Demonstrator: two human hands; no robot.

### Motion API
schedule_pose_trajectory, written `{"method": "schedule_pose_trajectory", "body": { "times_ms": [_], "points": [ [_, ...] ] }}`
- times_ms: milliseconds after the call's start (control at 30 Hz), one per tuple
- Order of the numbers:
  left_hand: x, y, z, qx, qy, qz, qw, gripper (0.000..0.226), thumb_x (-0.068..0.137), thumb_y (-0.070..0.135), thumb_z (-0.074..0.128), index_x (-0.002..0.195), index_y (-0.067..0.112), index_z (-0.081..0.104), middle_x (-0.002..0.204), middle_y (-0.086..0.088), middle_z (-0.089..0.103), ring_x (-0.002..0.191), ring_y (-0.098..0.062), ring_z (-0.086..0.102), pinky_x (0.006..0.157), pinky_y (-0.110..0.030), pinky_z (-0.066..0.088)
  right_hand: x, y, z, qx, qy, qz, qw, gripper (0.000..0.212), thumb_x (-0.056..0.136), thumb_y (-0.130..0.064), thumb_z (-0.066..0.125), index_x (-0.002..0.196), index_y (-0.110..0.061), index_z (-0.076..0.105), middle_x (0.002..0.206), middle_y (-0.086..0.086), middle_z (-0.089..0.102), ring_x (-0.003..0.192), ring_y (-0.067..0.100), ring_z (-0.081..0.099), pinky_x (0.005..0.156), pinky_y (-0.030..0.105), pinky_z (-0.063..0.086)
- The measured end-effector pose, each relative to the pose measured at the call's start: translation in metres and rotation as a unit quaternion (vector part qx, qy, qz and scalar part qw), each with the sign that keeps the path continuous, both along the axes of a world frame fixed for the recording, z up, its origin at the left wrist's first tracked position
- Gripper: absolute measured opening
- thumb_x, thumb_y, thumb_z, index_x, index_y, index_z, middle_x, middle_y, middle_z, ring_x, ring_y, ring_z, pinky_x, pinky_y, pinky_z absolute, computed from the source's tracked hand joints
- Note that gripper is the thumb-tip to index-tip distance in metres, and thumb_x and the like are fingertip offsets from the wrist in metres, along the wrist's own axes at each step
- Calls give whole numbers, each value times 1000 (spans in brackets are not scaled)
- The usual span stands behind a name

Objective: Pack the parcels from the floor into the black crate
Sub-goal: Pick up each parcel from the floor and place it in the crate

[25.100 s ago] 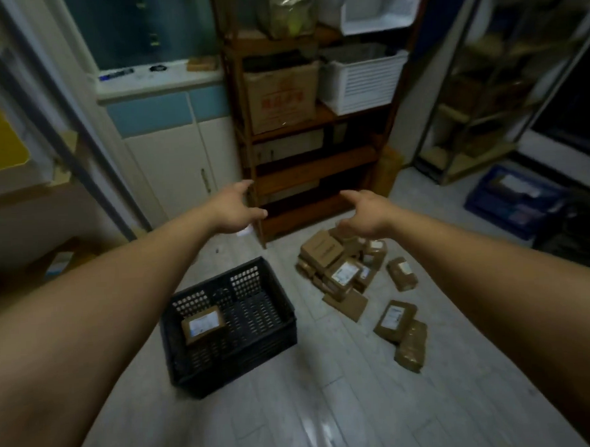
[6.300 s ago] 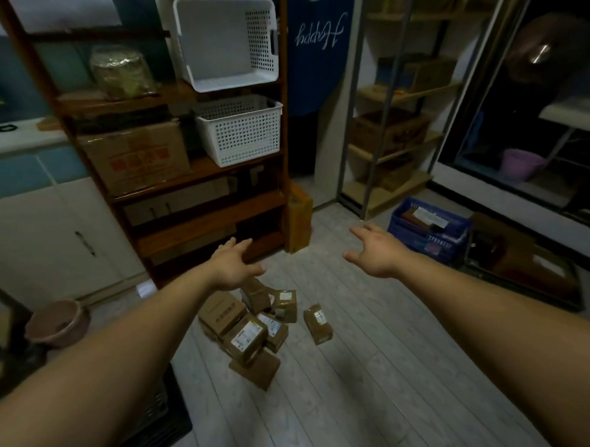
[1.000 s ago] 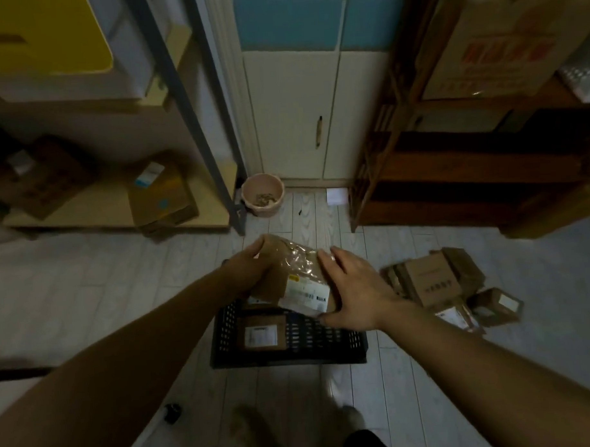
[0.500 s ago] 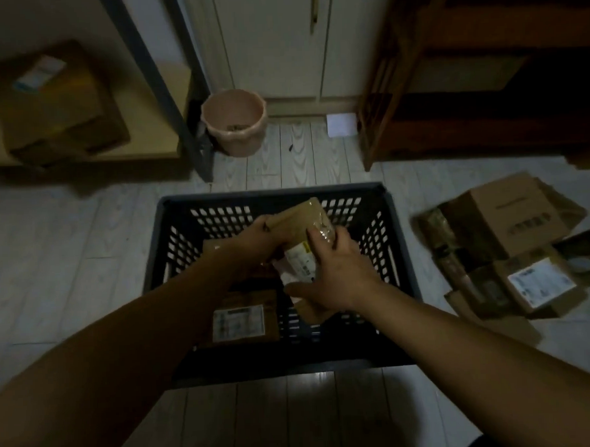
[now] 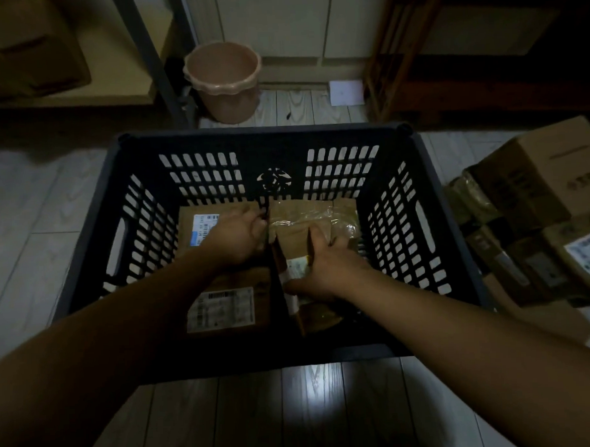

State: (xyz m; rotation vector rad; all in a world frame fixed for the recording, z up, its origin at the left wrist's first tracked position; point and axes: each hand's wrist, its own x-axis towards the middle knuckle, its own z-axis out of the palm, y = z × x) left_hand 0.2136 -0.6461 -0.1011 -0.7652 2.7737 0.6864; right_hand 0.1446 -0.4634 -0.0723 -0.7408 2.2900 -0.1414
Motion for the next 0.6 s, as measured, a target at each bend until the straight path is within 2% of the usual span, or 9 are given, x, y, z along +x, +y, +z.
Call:
{"method": "schedule_pose_trajectory", "body": {
  "times_ms": [67,100,167,233,333,400,500,600],
  "points": [
    [12,-15,-11,-94,-105,-39,989,57,95,48,34,147,27,22,157,-9,11,143,-32,7,114,-55,14,4,6,-6,13,-9,-3,1000,129,59,-73,69,145,-36,-19,155,10,-8,139,39,19,105,45,32],
    [18,-21,-17,-99,-152,-30,983,67,91,56,38,148,32,11,159,-7,0,144,-34,-2,114,-57,10,4,7,-10,20,-13,-3,1000,129,59,-73,68,146,-35,-20,155,10,-9,139,39,19,106,44,31],
    [26,-32,-29,-100,-216,-33,971,85,83,65,47,148,39,-1,158,-5,-12,142,-38,-11,111,-60,6,3,4,-19,38,-25,-10,999,131,58,-74,69,146,-34,-19,154,11,-7,138,38,20,106,42,31],
    [33,-39,-40,-109,-252,-44,961,91,80,65,54,147,41,-2,158,-5,-12,142,-40,-11,111,-61,4,0,-5,-28,60,-39,-18,997,131,57,-74,70,147,-33,-16,153,12,-3,136,39,26,105,42,35],
    [43,-44,-55,-97,-292,-63,950,85,84,61,51,147,40,-1,159,-8,-6,143,-39,-1,113,-59,10,-1,-20,-40,86,-61,-44,993,130,56,-73,71,148,-33,-11,153,14,-1,136,41,25,105,46,35],
    [51,-45,-63,-104,-297,-75,946,86,83,66,47,147,39,-4,158,-9,-7,143,-38,2,114,-55,14,2,-29,-51,90,-54,-61,993,132,54,-72,73,148,-32,-10,152,14,1,137,40,23,107,47,32],
    [53,-53,-68,-82,-293,-71,950,86,83,66,47,146,42,-6,158,-8,-11,143,-39,-3,115,-55,12,6,-38,-68,93,-35,-83,992,137,52,-72,74,148,-31,-15,150,15,0,136,40,24,107,46,31],
    [49,-57,-71,-65,-296,-74,950,84,86,60,49,145,44,-8,158,-8,-13,143,-40,-5,115,-52,8,8,-46,-83,118,-49,-76,989,137,56,-73,71,147,-28,-20,154,17,-16,142,41,6,113,48,23]
  ]
}}
